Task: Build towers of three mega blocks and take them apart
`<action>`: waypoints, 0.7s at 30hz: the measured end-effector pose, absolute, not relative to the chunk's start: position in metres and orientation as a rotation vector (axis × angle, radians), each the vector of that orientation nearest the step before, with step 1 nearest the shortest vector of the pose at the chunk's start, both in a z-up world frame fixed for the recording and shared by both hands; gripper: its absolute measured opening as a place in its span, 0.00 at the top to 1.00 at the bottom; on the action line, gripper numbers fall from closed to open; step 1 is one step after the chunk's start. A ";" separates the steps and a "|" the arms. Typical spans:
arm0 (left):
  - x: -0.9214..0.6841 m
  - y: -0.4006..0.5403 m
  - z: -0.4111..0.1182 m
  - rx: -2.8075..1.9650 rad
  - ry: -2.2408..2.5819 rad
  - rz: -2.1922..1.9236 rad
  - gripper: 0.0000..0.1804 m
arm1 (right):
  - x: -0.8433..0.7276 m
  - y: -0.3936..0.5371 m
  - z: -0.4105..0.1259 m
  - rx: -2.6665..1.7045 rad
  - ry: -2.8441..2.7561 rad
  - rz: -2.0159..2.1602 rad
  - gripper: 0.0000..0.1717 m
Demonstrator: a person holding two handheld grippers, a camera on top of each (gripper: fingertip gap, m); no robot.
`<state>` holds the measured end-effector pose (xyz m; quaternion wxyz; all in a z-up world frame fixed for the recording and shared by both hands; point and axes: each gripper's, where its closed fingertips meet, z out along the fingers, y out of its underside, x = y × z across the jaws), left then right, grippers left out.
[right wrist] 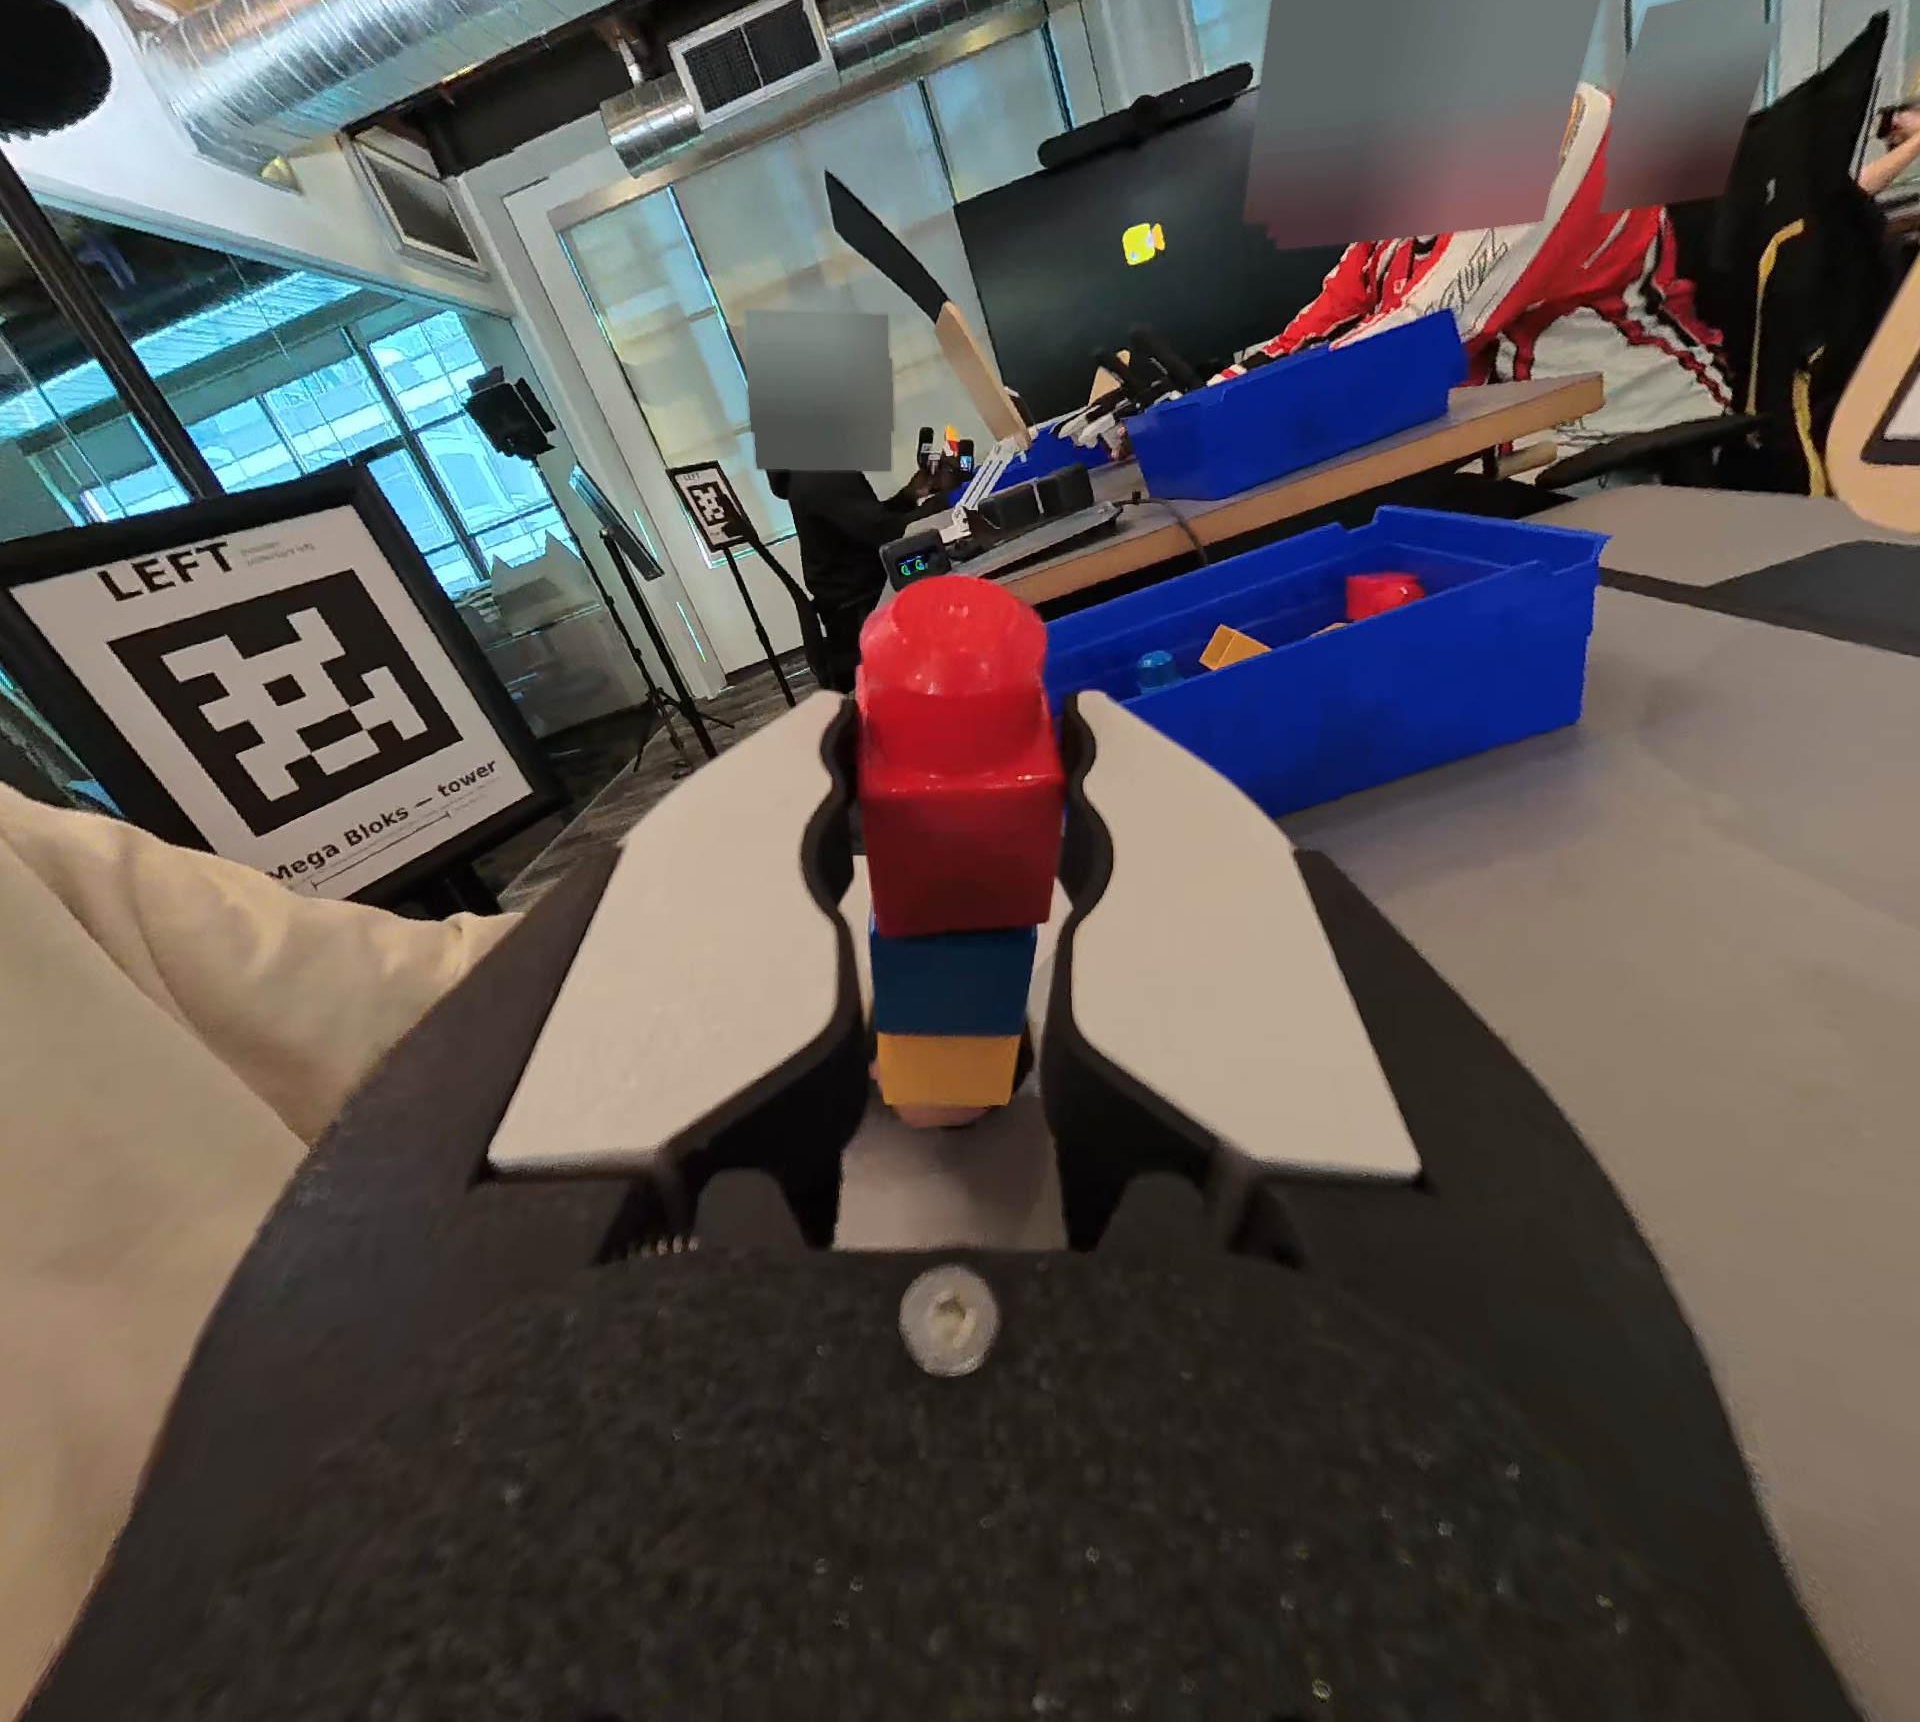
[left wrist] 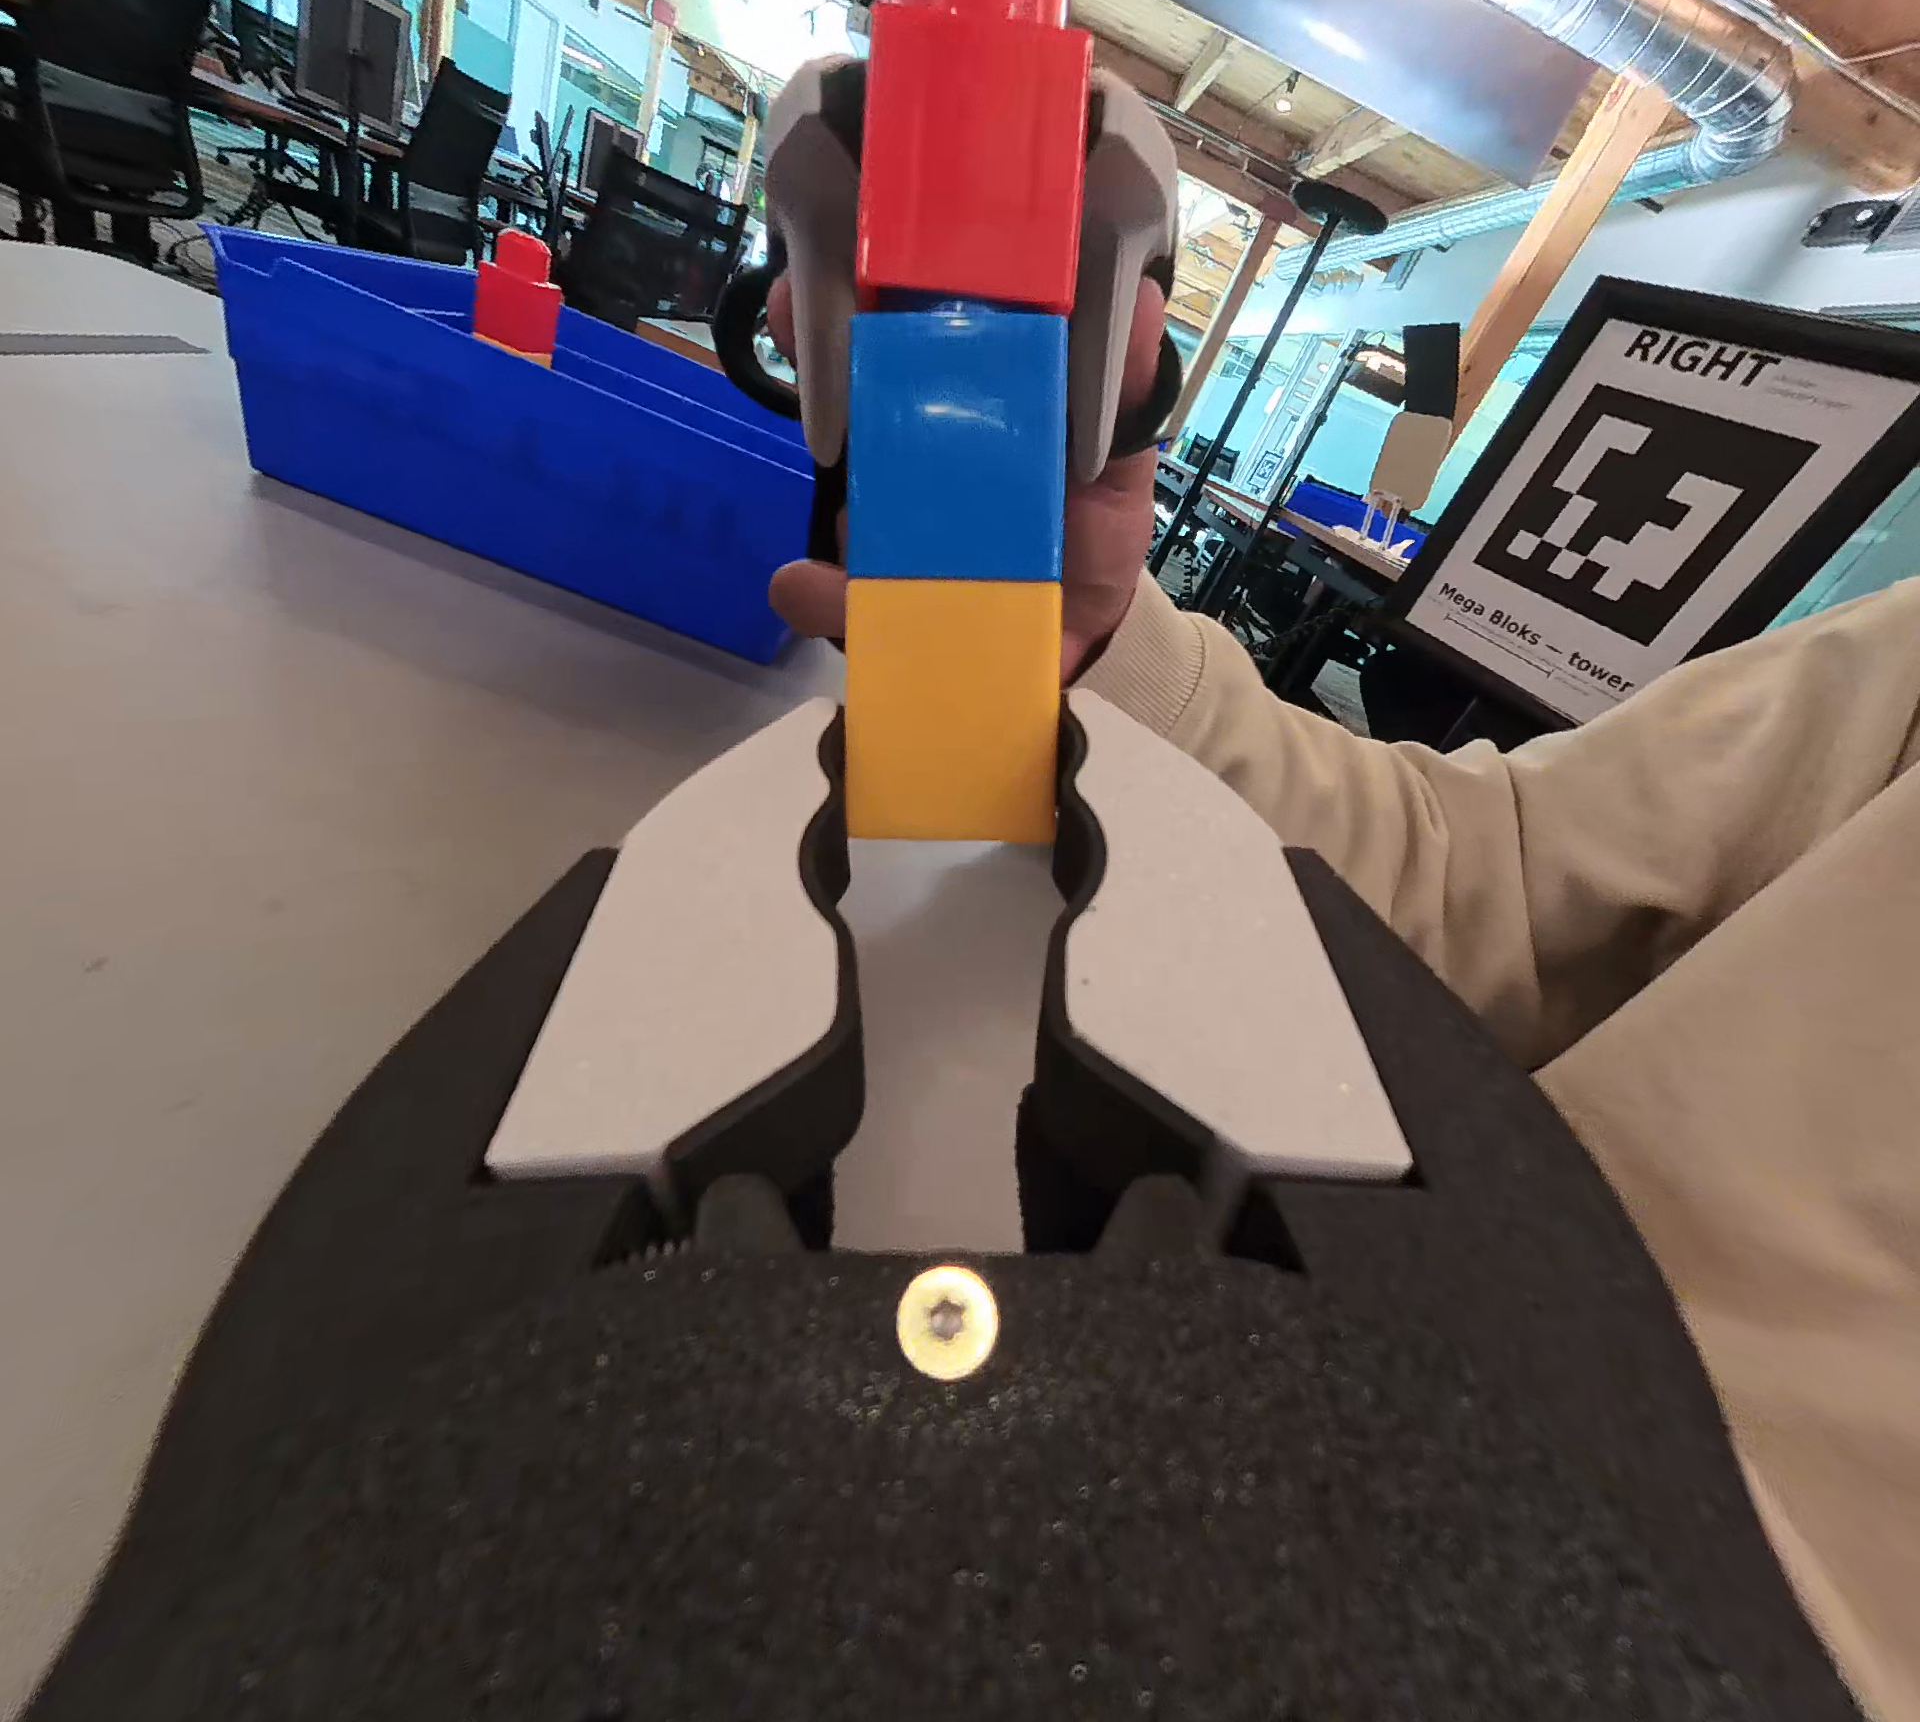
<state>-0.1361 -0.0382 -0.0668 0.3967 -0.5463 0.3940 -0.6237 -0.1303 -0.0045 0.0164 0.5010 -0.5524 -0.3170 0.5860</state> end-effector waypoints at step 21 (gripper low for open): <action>-0.131 -0.052 -0.087 -1.448 1.152 -1.499 0.81 | -0.136 -0.018 -0.003 -1.475 -0.901 1.354 0.79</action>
